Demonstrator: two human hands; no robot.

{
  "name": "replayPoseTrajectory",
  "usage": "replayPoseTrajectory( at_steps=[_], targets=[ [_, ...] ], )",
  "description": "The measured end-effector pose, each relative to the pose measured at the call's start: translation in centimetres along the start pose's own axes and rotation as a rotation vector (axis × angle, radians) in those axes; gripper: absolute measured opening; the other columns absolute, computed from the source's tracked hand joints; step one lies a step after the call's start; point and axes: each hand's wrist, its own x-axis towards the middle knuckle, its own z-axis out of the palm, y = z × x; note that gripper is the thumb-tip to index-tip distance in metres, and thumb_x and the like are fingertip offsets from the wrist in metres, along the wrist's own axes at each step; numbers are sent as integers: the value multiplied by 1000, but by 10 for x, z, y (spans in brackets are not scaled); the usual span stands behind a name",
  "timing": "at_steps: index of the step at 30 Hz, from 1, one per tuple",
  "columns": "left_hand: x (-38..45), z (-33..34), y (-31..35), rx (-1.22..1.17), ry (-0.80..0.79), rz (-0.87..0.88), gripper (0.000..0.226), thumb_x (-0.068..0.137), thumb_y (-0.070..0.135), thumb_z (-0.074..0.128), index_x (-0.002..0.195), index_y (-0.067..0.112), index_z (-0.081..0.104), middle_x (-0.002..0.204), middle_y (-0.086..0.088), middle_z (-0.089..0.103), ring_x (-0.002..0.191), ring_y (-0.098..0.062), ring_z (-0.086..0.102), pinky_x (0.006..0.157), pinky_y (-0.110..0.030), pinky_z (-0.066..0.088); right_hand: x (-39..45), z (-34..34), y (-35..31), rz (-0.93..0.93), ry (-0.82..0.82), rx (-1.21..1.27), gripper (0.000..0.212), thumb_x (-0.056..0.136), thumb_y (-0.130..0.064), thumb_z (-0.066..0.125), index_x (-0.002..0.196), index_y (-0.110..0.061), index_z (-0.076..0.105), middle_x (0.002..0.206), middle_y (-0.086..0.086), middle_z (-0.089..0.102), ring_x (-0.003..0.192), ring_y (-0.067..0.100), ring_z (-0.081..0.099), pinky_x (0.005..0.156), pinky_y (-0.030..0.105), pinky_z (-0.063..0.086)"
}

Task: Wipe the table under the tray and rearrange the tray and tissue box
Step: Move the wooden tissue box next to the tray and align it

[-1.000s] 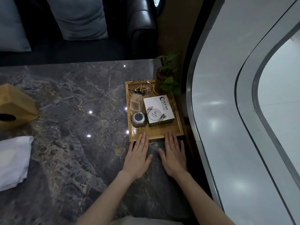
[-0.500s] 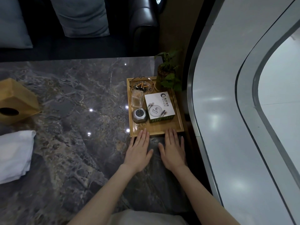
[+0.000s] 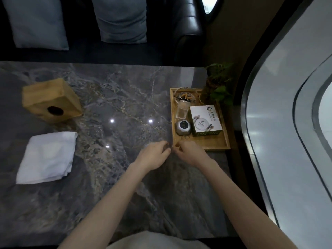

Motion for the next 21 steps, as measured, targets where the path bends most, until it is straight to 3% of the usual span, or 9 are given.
replayPoseTrajectory(
  at_steps=[3,9,13,18,21],
  targets=[
    [-16,-33,-32,12,69,-57,35,92,36,43,115,14,59,118,-14,64,109,-30,57,90,-42,47,10,1,-48,-61,-54,-23,25,92,-33,44,97,-14,60,95,9,67,85,24,63,75,39,52],
    [-56,-109,-107,5,192,-130,32,92,35,43,106,16,65,107,-10,68,99,-27,61,85,-40,49,33,3,-144,-180,-14,-41,33,93,-35,42,104,-11,60,105,13,66,97,31,61,82,41,50],
    [-77,-158,-153,-48,349,-121,30,92,32,44,111,18,63,112,-7,67,102,-24,60,86,-39,49,55,-3,-204,-236,12,-3,34,95,-36,40,109,-11,59,107,13,67,99,30,60,84,44,50],
    [-87,-204,-209,-103,611,-91,44,91,20,49,134,11,42,133,-10,53,119,-26,50,93,-35,40,79,-1,-271,-257,183,262,33,95,-29,44,119,-10,56,113,11,66,103,27,59,90,44,48],
    [-84,-221,-243,-114,671,-141,64,90,24,53,144,12,22,152,-7,25,137,-25,29,107,-37,29,95,10,-299,-224,224,468,38,96,-31,43,129,-13,47,123,9,60,114,23,55,97,38,44]
  ],
)
